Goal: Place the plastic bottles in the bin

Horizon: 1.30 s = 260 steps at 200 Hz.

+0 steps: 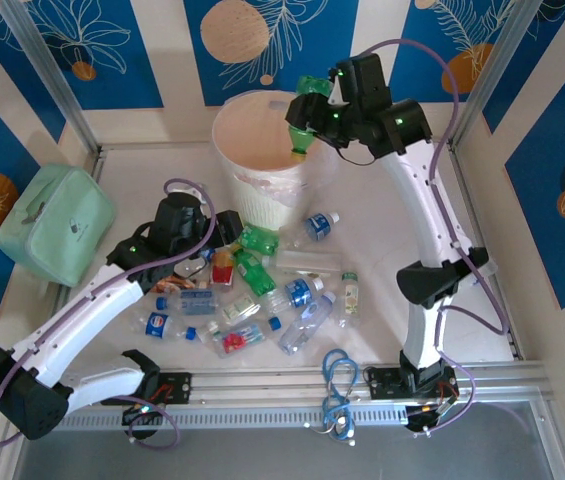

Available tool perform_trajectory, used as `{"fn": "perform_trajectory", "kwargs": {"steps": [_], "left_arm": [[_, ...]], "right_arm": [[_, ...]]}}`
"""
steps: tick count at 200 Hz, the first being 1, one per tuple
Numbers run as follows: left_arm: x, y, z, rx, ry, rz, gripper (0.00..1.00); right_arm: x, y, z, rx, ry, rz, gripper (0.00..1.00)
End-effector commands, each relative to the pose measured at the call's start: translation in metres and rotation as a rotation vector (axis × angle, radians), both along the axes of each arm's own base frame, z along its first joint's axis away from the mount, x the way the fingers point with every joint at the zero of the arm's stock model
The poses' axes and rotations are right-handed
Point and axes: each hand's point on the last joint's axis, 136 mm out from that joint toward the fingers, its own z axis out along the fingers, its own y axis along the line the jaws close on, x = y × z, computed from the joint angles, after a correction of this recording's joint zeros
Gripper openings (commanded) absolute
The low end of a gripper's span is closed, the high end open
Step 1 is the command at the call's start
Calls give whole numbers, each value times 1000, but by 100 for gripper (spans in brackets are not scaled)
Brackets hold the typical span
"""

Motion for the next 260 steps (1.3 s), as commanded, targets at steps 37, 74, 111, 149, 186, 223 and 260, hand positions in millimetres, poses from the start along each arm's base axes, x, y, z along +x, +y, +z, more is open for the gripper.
{"fn": "perform_trajectory", "kwargs": {"steps": [37,74,111,149,186,223,260], "left_arm": [[-4,-1,11,-18,-9,-1,69],[-8,4,5,-15,3,11,70],[-9,6,4,-5,4,15,72],[-9,5,5,-9,1,12,73],[-8,3,15,-13,-23,-1,73],[-8,1,21,-9,-44,-25,73],[-6,-3,24,-25,-53,-34,73]], "right_arm": [[21,16,2,56,-19,33,62],[28,19,-14,43,17,44,79],[27,17,-14,33,13,43,89],[18,9,0,25,-13,31,92],[-10,-9,5,-52,-19,-2,91],[-64,-44,-32,-165,62,-46,91],[-146,-85,-114,-236,239,-69,90]]}}
